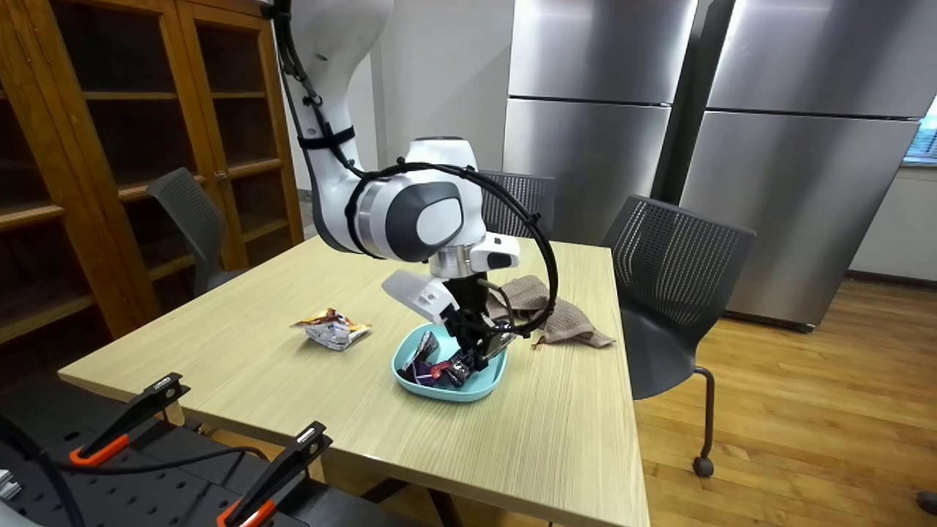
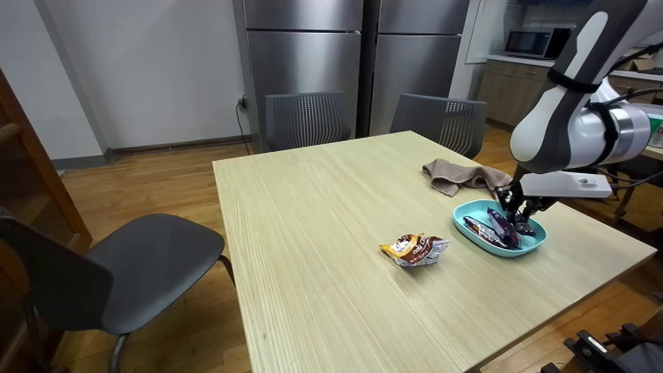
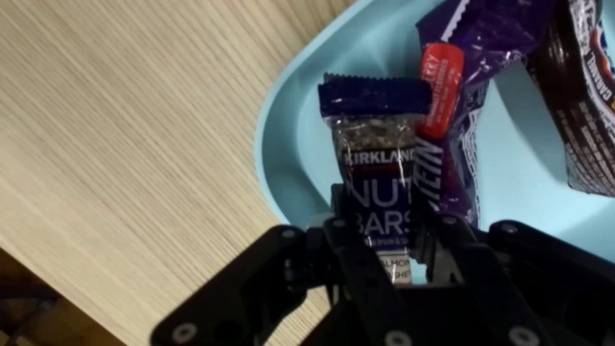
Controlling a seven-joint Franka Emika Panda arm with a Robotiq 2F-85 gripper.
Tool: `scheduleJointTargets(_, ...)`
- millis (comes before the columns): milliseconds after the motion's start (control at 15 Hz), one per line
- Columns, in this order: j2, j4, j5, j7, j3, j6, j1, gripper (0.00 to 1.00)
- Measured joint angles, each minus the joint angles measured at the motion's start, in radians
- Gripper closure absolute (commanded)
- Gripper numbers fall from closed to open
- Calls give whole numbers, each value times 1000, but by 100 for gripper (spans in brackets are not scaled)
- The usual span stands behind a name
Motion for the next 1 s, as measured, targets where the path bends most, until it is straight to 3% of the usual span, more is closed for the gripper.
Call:
scheduleJointTargets(400,-1,-41,-25,-27,-20,17,40,93)
scheduleJointTargets(467,-1,-42,-25,-29,-22,17,42,45)
scheduleJointTargets(533,-2,-42,-25,-30,-23,17,43,44)
scheduleJointTargets(867,-12,-42,-25,-30,-30,17,43,8)
scheduleJointTargets(1000,-20,-42,-25,-30,-36,17,43,0)
